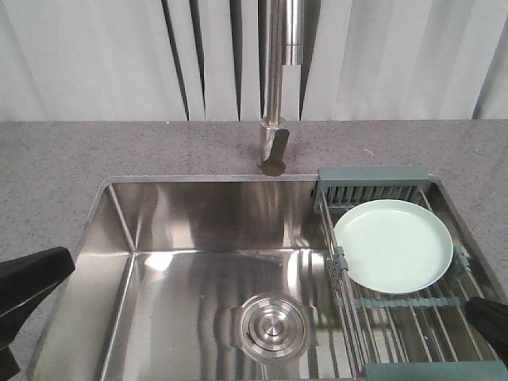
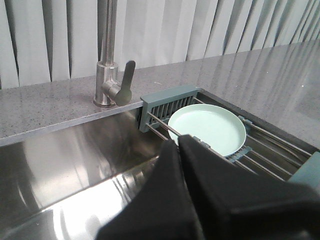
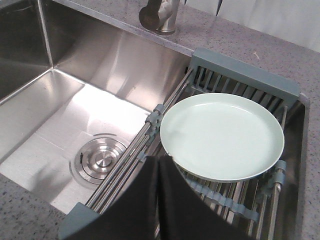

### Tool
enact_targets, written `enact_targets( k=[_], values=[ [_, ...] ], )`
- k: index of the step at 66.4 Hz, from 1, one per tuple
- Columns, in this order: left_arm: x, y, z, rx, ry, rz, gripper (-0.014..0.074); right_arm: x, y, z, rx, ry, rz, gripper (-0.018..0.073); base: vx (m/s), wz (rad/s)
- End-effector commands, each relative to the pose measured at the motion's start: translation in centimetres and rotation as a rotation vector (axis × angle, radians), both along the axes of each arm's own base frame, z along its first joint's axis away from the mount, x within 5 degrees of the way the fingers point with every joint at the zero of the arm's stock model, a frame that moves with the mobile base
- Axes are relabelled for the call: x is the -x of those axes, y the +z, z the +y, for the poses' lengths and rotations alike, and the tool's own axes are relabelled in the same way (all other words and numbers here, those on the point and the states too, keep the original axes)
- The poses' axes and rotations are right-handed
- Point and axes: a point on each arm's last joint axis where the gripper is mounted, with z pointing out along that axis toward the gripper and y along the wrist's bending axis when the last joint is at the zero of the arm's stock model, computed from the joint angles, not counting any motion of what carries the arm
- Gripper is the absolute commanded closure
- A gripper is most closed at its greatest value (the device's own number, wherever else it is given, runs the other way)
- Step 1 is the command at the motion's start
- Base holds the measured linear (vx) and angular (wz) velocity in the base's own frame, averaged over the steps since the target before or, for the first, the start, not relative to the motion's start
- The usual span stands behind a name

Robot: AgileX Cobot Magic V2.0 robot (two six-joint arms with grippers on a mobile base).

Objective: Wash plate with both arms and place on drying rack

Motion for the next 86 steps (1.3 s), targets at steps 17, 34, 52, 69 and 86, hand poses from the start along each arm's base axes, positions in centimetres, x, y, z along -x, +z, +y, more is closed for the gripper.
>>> enact_targets(
  k=[17, 34, 52, 69, 86],
  values=[
    [-0.1, 0.7, 0.0, 0.018, 0.003, -0.007, 0.0603, -0.3, 1.2, -0.2, -0.025, -0.031, -0.067, 0.0564, 0.00, 0.00],
    [-0.1, 0.7, 0.0, 0.018, 0.003, -0.007, 0.0603, -0.3, 1.2, -0.2, -0.025, -0.031, -0.067, 0.0564, 0.00, 0.00],
    [-0.1, 0.9, 0.0, 0.092, 0.013, 0.010, 0.0603, -0.3, 1.2, -0.2, -0.025, -0.031, -0.067, 0.0564, 0.00, 0.00],
    [-0.5, 1.7, 0.5, 0.225, 0.094, -0.010, 0.0603, -0.3, 1.2, -0.2, -0.025, -0.031, -0.067, 0.0564, 0.00, 0.00],
    [-0.8, -3.5, 2.4, -0.040, 0.287, -0.118, 0.0603, -0.3, 1.1, -0.1, -0.024, -0.022, -0.052, 0.0564, 0.00, 0.00]
  ],
)
